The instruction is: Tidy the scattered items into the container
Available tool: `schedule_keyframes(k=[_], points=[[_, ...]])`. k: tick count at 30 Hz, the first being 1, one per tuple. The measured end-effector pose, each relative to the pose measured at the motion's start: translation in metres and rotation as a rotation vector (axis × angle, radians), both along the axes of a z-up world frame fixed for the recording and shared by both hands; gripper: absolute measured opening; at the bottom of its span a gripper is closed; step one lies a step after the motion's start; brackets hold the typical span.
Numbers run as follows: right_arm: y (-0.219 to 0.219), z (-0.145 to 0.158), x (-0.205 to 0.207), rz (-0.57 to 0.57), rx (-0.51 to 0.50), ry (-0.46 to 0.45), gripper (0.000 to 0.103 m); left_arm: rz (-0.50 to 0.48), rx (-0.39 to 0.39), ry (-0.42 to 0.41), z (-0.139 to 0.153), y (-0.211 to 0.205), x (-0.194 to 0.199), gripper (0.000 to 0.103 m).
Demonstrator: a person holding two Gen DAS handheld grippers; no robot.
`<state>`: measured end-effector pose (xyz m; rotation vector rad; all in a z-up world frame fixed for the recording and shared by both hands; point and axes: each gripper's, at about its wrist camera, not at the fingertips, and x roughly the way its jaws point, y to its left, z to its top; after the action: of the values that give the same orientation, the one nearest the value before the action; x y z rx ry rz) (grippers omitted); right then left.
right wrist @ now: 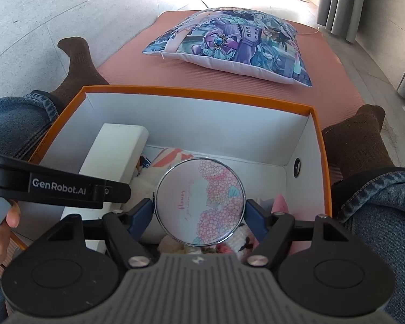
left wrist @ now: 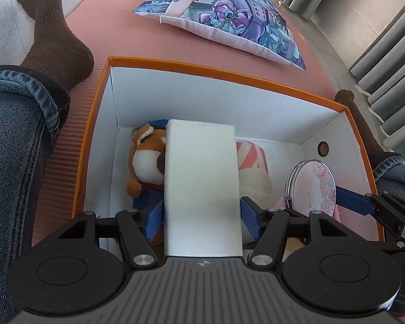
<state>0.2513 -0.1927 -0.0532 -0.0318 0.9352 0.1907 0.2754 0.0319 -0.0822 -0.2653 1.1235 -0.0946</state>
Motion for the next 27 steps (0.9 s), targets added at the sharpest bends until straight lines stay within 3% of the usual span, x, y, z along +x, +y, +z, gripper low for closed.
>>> schedule_keyframes(k=[10,17,27], points=[[0.006,-0.008,-0.001,0.040,-0.015,0.039,0.075,0.022,-0.035,-0.037,0.007,0.004,-0.006,0.073],[0.005,-0.008,-0.001,0.040,-0.015,0.042,0.076,0.037,-0.030,-0.160,0.028,0.007,-0.018,0.073],[0.005,-0.007,-0.002,0.031,0.011,0.052,0.076,0.036,-0.031,-0.159,0.027,0.006,-0.022,0.073]])
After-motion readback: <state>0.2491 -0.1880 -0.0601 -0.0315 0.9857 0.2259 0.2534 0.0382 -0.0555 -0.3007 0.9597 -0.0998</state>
